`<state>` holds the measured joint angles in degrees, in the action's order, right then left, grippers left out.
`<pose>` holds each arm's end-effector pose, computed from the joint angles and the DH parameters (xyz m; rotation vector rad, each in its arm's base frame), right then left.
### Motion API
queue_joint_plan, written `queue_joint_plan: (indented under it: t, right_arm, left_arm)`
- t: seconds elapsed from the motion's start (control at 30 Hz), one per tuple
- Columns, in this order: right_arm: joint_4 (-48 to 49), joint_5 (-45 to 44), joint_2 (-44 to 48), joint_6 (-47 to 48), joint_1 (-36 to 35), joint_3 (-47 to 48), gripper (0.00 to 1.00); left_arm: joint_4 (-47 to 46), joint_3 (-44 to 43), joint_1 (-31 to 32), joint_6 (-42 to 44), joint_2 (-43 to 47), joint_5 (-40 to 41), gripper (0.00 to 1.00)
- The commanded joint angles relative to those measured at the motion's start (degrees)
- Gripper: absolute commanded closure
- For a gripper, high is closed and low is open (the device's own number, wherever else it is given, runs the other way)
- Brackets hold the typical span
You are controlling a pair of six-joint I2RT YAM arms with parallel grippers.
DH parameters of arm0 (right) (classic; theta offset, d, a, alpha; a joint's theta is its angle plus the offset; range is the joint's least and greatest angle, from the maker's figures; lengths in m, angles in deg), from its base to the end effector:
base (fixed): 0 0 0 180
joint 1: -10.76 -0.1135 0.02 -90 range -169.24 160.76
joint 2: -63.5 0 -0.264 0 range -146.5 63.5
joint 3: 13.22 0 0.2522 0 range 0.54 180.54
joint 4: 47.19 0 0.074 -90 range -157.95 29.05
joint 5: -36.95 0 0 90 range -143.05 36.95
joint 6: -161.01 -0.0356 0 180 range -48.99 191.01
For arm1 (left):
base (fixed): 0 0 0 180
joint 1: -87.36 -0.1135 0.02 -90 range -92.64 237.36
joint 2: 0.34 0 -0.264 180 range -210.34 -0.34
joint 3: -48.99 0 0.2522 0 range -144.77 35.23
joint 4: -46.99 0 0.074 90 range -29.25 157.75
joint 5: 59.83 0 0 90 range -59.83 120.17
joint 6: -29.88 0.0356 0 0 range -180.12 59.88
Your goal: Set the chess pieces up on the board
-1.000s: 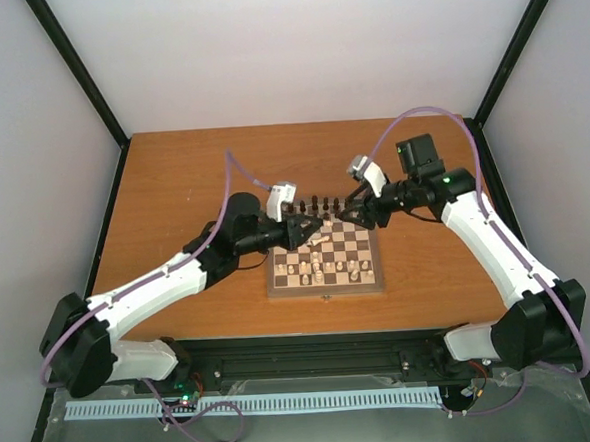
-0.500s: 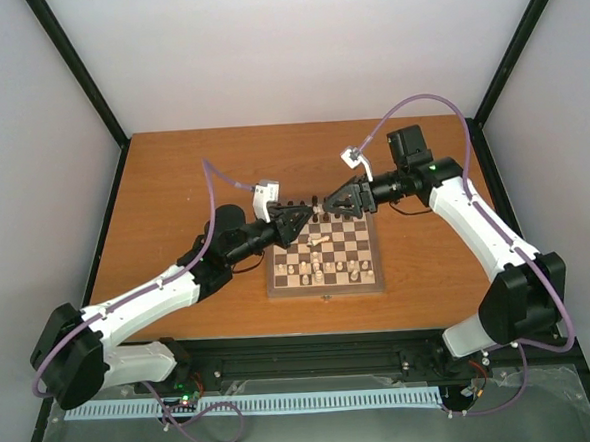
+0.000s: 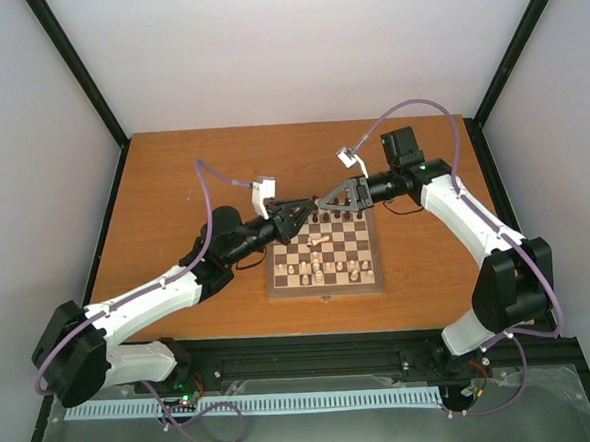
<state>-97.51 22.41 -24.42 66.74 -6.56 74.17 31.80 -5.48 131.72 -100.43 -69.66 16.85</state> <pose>0.2904 0.1267 0.3107 -0.8274 2.0575 1.7675 0.1939 -0.2011 0.2965 0.2626 1.7111 -1.3132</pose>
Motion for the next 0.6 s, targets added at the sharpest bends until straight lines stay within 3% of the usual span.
queue_joint_plan:
  t: [0.0,0.57]
  right_arm:
    - [2.38,3.85,-0.05,-2.08,0.18,-0.57,0.58]
    - [4.44,4.79,1.08,-3.54,0.15,-1.42,0.78]
  left_arm:
    - [-5.44,0.35,0.11,-1.72,-1.52,-0.92,0.87]
    - [-6.81,0.11,0.79,-2.31,-3.54,-1.31,0.87]
